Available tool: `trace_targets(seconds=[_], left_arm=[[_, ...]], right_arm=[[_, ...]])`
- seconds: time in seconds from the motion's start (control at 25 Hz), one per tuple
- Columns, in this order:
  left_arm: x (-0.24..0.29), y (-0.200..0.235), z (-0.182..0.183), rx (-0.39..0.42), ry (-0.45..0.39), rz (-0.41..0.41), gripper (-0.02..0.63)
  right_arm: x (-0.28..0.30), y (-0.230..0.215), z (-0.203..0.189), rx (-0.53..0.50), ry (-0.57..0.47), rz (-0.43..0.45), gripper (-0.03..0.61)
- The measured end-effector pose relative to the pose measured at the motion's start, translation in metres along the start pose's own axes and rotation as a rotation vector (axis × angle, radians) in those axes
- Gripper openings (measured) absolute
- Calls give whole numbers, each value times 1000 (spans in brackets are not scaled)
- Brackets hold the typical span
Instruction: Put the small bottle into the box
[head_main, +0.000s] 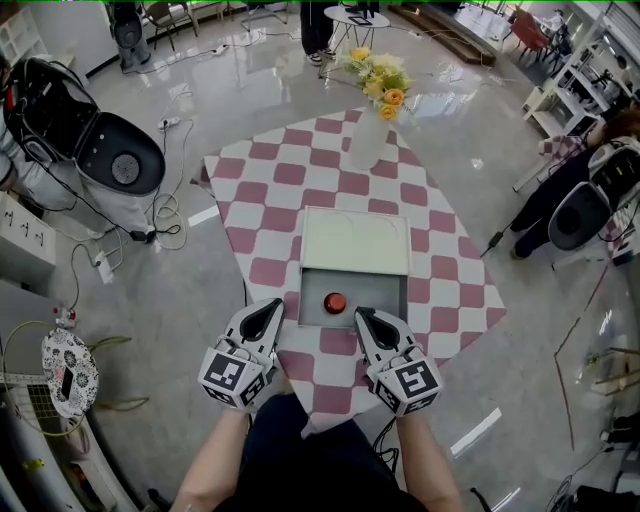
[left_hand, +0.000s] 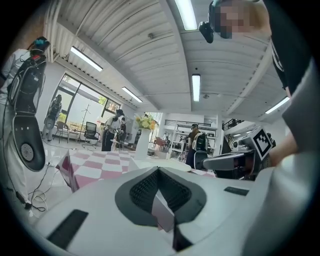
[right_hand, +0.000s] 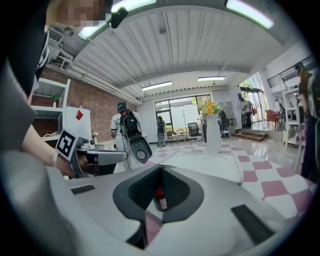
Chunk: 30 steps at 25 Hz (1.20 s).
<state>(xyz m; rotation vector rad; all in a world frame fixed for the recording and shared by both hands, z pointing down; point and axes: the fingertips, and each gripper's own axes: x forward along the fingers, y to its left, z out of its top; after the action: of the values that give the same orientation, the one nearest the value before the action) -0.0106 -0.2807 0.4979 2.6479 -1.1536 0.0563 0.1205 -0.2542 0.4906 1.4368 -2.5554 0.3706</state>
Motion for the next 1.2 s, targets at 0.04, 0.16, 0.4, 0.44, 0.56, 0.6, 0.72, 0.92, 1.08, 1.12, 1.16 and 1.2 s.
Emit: trace_targets(seconds=[0.04,0.16,0.4,0.44,0.56,0.6,0.72,0.92,1.08,1.12,1.16,1.2], left_arm=[[0,-1,3,3,-2,-1,0],[1,-2,10,11,-13,-6,0],[0,-7,22,25,-35,-13,0],[0,-8,24,27,-39,-13,0],[-2,-9,32,32,-52,-11,0],[-2,-8,34,34,-58,-9,0],[-6,-4,41,37,-74,5,0],[-9,2,54,51,-102,24,0],[-12,3,66,38,-118,27,0],[-13,3,68,38,-123,27,0],[-13,4,71,40,-128,28,0],[-14,3,74,41,-132,28,0]], right_arm=[[-2,0,3,4,-9,-3,6],[-6,-1,10,34,-39,-10,5],[-16,-3,25,35,-68,-24,5],[-18,-3,28,33,-72,-26,5],[-24,-6,37,30,-92,-35,5],[-26,-7,40,29,-99,-37,5],[-31,-9,50,23,-120,-47,5],[-37,-16,64,11,-152,-67,5],[-41,-19,75,2,-178,-80,5],[-43,-20,78,0,-183,-83,5],[-44,-20,81,0,-190,-86,5],[-46,-21,83,0,-196,-88,5]])
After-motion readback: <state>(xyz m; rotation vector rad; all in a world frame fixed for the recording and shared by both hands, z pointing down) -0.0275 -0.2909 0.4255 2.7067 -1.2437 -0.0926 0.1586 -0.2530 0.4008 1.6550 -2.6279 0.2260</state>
